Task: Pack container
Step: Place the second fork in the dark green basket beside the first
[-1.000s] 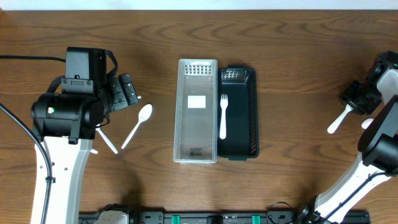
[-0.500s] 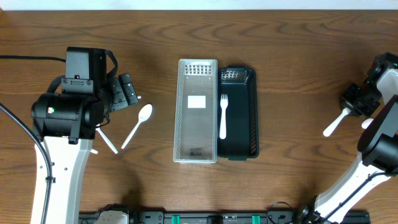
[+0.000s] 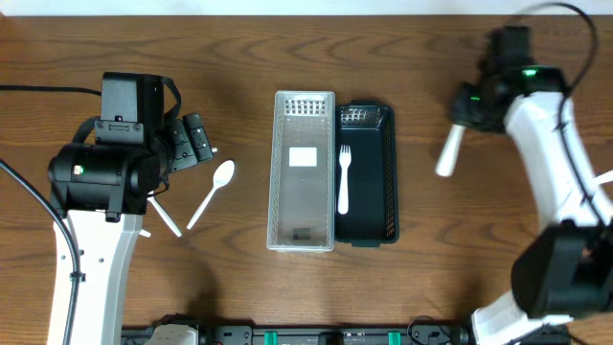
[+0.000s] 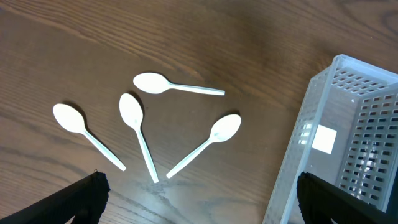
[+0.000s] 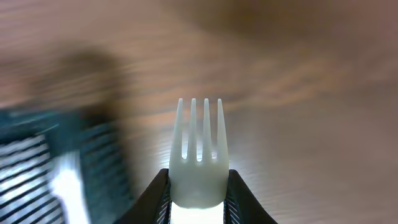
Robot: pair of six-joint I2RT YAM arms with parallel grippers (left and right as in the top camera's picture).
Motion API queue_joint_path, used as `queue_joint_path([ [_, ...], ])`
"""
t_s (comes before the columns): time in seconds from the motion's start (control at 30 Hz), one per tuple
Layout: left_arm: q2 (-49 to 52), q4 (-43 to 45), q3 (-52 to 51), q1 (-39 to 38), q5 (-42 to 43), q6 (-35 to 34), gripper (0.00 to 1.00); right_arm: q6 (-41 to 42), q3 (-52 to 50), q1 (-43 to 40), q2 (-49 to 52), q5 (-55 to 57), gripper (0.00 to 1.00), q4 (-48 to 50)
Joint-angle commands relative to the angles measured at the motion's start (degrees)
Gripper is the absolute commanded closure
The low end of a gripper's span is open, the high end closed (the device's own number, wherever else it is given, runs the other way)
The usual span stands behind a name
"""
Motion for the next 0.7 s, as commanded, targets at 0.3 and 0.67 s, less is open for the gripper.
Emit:
queue_joint_path([
  [0.3, 0.59, -0.15, 0.66, 0.28, -0.66, -0.17, 0.02, 12.02, -0.2, 22.93, 5.88, 0.46, 0.98, 0.5],
  [0.67, 0.92, -0.15, -0.22, 0.31, -0.68, -0.15, 0.02, 12.24, 1.38, 23.5, 9.4, 0.48, 0.28, 1.36],
])
